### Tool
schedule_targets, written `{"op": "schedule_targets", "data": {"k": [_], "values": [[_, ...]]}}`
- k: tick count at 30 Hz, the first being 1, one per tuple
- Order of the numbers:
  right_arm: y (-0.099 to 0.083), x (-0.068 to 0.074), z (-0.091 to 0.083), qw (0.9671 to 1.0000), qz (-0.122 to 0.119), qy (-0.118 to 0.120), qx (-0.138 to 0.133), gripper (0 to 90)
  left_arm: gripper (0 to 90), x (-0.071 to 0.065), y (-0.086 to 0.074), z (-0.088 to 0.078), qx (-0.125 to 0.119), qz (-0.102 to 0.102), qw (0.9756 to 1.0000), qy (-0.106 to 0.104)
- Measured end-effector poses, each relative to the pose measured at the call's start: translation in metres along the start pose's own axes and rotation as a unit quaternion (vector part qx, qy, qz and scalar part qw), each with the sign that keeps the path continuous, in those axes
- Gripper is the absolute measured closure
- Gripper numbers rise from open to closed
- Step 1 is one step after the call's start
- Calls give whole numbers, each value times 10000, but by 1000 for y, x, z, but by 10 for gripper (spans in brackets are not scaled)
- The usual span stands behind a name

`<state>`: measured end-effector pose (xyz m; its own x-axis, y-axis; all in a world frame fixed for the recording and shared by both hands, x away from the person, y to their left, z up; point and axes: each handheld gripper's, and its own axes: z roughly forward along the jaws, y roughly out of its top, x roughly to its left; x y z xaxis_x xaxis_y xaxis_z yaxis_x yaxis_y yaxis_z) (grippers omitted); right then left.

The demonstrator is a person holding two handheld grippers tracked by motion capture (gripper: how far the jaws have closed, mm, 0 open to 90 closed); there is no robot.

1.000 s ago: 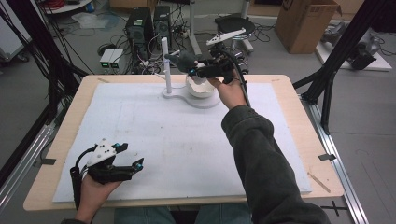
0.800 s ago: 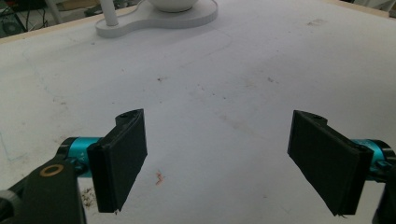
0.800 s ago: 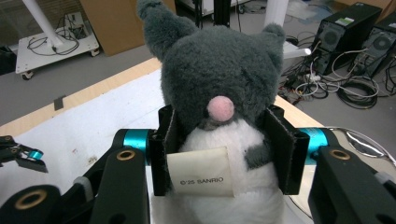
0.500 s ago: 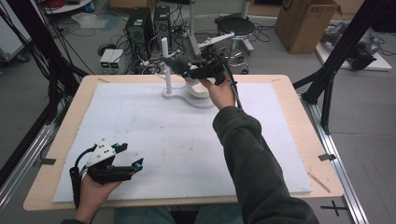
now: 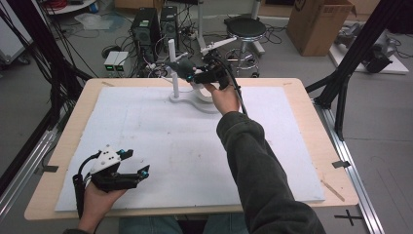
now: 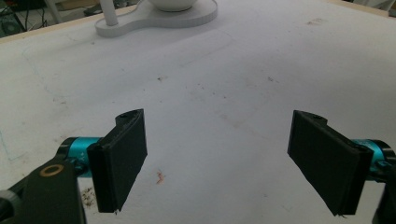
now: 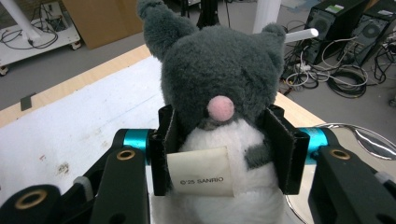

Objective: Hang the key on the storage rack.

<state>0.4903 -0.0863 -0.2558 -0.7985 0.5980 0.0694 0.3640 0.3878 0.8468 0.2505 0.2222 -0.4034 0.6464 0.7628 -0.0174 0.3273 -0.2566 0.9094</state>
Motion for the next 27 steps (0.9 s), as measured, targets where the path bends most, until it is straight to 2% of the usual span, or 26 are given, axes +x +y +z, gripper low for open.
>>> {"op": "schedule_targets", "data": {"k": [5,11,27], "values": [[-1,-1,8,10000,0,-38,68,512,201,0,0,0,6,9,10000,-6],[-5,-6,19,9997,116,-102,167,512,201,0,0,0,-3,-8,10000,-9],[-10,-11,29,9989,231,-242,340,511,201,1,0,-1,-21,-8,10000,-9]]}}
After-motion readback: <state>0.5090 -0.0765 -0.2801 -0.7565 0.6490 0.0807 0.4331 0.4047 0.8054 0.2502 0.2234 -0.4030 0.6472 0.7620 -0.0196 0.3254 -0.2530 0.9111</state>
